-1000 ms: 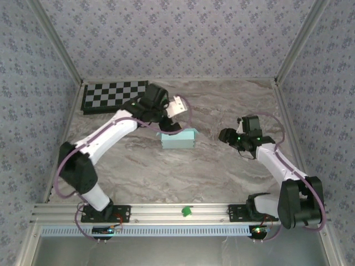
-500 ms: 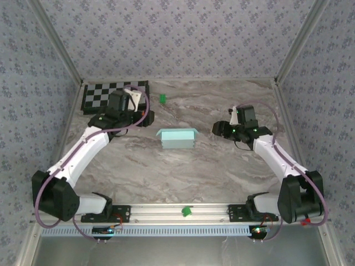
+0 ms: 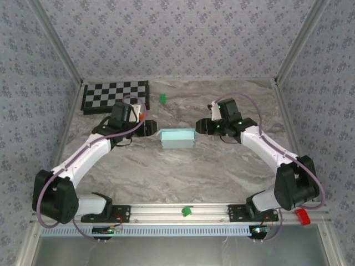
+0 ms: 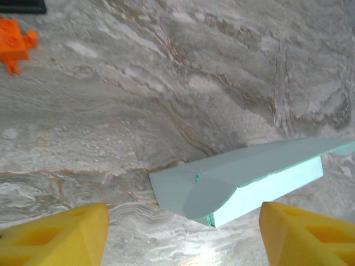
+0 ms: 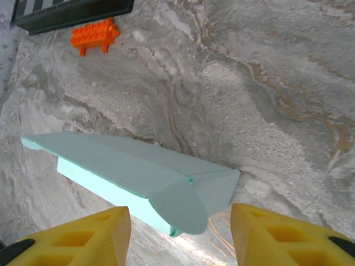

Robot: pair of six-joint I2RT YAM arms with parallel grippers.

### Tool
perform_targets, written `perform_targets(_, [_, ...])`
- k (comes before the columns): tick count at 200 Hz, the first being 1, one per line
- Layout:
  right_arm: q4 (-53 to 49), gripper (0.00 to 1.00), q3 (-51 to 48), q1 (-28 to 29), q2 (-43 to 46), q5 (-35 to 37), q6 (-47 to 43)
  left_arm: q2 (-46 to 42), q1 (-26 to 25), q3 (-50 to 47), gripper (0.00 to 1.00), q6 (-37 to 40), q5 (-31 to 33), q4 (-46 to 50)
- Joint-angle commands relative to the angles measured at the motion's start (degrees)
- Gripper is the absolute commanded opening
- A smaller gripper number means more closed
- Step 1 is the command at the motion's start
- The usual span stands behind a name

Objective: Fold the paper box

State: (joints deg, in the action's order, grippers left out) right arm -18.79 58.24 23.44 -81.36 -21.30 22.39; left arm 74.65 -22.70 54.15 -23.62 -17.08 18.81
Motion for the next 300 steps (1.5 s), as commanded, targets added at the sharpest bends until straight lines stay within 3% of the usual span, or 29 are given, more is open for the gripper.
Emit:
perform_targets(1, [-1.7,0.51,1.7,0.9,-0.9,0.5,-1.1,2.1,-0.8,2.7,0.68,1.1,-5.2,-0.4])
perform_targets(63, [-1.7,0.47,1.6,2.3,-2.1,-0.2,-1.2,6.3,-3.1,5.4,0.57,2.1,-4.2,1.1])
perform_targets(98, [-2.3,0.45,1.7,2.6,-2.9,0.5,-1.1,7.0,-3.4,5.6,0.46,2.3,-4.7,1.6])
perform_targets(188, [-3.5,0.41,1.7,3.1,-2.9,1.3,-1.6,8.2,-4.1,5.6,0.41,3.1,-3.7,4.1])
perform_targets(300, [-3.2,0.27,2.6,3.4,-3.8,0.9,-1.3,9.4,-4.4,5.9,0.28,2.3,-4.2,3.8])
